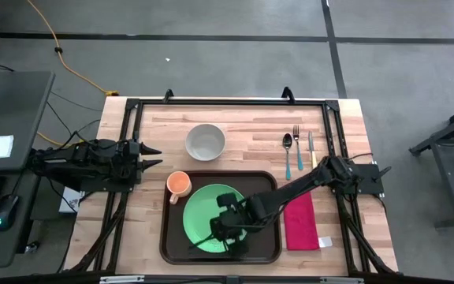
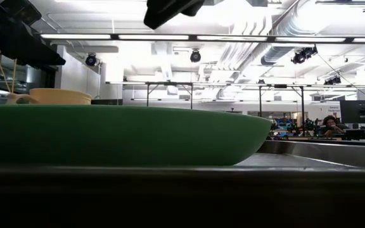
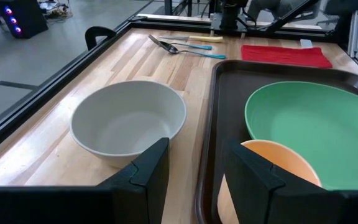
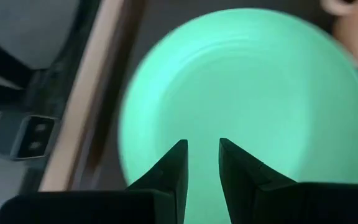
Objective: Set up tray
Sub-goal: Put the gray bowl on top of the plate on the serving tray
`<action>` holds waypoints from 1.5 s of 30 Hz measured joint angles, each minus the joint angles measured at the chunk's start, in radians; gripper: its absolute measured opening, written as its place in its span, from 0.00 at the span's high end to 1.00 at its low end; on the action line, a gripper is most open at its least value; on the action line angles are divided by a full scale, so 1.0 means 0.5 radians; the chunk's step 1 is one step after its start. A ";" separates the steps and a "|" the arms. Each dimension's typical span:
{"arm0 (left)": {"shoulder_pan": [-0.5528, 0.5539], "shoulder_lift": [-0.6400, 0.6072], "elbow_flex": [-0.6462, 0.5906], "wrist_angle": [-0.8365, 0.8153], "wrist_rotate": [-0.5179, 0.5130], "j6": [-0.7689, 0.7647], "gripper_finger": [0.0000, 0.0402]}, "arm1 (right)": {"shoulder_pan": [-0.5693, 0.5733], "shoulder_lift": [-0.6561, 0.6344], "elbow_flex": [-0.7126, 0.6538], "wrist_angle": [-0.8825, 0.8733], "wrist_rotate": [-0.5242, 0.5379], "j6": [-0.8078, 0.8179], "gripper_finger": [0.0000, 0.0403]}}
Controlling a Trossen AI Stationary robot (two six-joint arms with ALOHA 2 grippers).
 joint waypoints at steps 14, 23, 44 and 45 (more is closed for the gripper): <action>0.000 0.000 0.000 -0.002 0.011 -0.015 0.55 | -0.121 -0.118 0.000 -0.079 0.251 -0.076 0.83; 0.000 0.000 0.000 0.007 0.056 -0.016 0.55 | -0.154 -0.133 0.000 -0.120 0.413 -0.071 0.83; 0.000 0.083 0.001 0.238 0.107 -0.013 0.55 | -0.151 -0.602 0.000 -0.254 0.901 -0.040 0.83; 0.000 0.099 0.001 0.257 0.106 -0.006 0.55 | -0.151 -0.615 0.000 -0.273 0.907 -0.040 0.83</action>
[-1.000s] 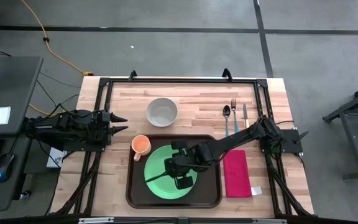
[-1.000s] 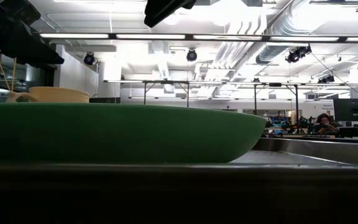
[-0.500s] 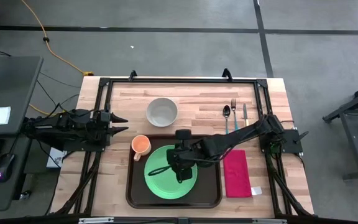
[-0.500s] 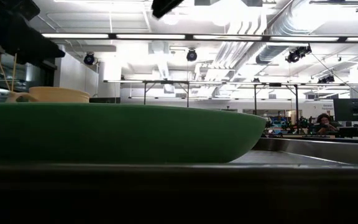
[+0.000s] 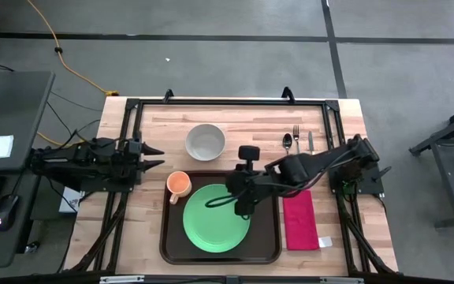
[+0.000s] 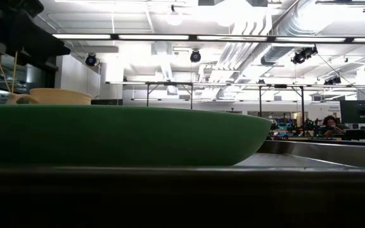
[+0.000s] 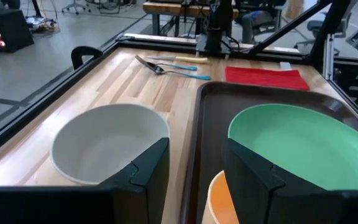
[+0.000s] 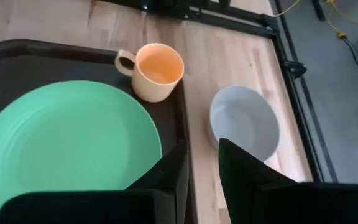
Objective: Set up tray
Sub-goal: Put the gray bowl on top of the plate on the serving tray
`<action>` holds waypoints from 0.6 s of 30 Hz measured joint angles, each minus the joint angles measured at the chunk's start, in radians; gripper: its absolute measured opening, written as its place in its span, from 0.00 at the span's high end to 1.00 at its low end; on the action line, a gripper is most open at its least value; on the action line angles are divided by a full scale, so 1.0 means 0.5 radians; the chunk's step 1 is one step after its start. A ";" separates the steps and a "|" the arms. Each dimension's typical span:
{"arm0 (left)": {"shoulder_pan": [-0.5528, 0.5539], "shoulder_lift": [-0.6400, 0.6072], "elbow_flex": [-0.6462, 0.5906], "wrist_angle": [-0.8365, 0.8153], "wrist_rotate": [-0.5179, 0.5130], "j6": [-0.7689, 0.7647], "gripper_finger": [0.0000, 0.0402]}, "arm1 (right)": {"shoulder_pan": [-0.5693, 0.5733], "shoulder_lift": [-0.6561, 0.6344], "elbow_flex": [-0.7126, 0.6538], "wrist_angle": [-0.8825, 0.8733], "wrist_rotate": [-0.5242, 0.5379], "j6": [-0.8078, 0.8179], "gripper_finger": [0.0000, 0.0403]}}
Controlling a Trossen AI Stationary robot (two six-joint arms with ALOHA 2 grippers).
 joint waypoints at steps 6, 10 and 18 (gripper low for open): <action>0.000 0.088 0.000 0.035 -0.001 0.038 0.55 | -0.001 -0.057 0.000 -0.067 0.021 -0.008 0.83; 0.000 0.141 0.000 0.054 0.001 0.043 0.55 | 0.000 -0.064 0.000 -0.091 0.031 -0.009 0.83; 0.000 0.175 0.000 0.056 0.010 0.043 0.55 | 0.000 -0.064 -0.001 -0.186 0.083 -0.016 0.83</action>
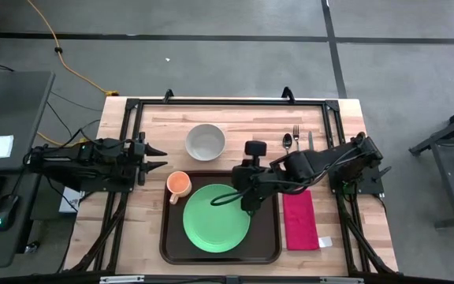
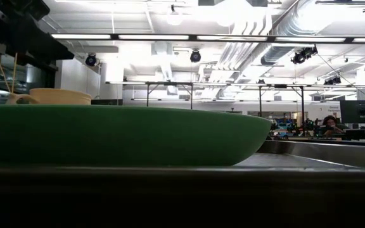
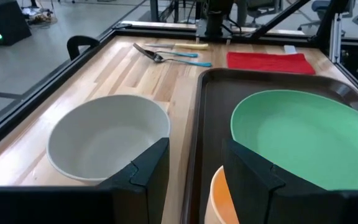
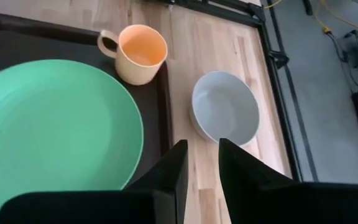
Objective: Set up tray
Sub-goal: Put the gray bowl on top of the plate on the serving tray
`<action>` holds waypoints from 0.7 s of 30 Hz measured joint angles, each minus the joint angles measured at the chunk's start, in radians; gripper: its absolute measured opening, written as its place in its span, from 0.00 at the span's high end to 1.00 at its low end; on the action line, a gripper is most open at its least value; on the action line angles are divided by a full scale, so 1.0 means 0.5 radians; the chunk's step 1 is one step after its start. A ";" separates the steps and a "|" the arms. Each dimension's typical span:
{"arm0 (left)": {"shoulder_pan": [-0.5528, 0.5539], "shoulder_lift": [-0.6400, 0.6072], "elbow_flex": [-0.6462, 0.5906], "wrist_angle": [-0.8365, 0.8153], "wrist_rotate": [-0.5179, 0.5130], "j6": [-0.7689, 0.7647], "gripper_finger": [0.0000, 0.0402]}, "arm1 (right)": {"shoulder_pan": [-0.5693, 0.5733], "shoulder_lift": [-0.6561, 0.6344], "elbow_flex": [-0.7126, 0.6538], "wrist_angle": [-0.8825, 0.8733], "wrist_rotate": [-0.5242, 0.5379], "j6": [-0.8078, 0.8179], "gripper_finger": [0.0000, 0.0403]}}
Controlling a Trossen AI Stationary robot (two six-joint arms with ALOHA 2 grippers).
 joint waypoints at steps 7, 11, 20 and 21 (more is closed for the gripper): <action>-0.001 0.001 0.001 0.001 0.002 0.001 0.55 | 0.000 -0.027 0.000 -0.183 0.067 0.097 0.83; 0.000 0.001 0.002 0.000 0.002 0.002 0.55 | -0.001 -0.084 0.000 -0.224 0.096 0.164 0.83; 0.000 0.014 0.008 -0.005 -0.005 0.054 0.55 | -0.001 -0.268 0.000 -0.280 0.140 0.280 0.83; 0.000 0.031 0.022 -0.014 -0.012 0.058 0.55 | 0.000 -0.289 0.000 -0.281 0.140 0.284 0.83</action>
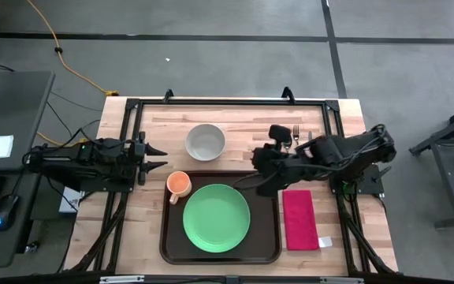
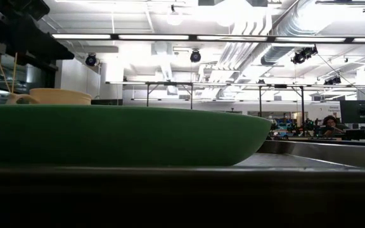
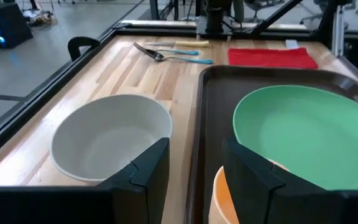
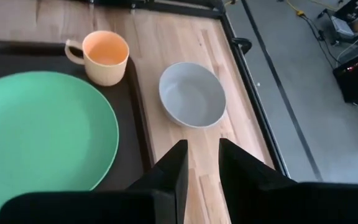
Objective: Set up tray
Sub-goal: Put the gray bowl on top of the plate on the serving tray
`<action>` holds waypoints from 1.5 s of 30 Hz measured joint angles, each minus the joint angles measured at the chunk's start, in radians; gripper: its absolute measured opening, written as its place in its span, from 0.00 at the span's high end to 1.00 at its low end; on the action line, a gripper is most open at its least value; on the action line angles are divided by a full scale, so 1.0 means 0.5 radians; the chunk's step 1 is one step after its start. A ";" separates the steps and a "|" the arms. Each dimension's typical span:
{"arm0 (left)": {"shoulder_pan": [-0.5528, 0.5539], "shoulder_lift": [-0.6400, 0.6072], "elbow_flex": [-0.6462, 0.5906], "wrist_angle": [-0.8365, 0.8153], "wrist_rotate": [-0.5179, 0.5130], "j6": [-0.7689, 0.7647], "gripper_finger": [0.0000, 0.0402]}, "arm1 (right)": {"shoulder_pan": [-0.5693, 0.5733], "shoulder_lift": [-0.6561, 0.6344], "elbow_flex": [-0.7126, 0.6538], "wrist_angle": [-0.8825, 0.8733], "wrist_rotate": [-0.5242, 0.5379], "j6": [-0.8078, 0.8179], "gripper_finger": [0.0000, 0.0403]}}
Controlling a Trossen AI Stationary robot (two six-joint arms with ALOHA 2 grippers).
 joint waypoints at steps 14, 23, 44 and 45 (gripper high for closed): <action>0.000 0.687 0.553 -0.267 -0.294 0.461 0.55 | 0.000 -0.197 0.000 -0.071 0.042 0.040 0.83; 0.000 1.285 0.860 -0.476 -0.433 0.704 0.55 | 0.000 -0.213 -0.008 -0.101 0.046 0.041 0.83; 0.436 2.063 1.317 -0.779 -0.273 0.279 0.55 | 0.000 -0.211 -0.008 -0.079 -0.054 0.044 0.83; 0.482 2.066 1.317 -0.782 -0.232 0.250 0.55 | 0.000 -0.211 -0.008 -0.079 -0.054 0.044 0.83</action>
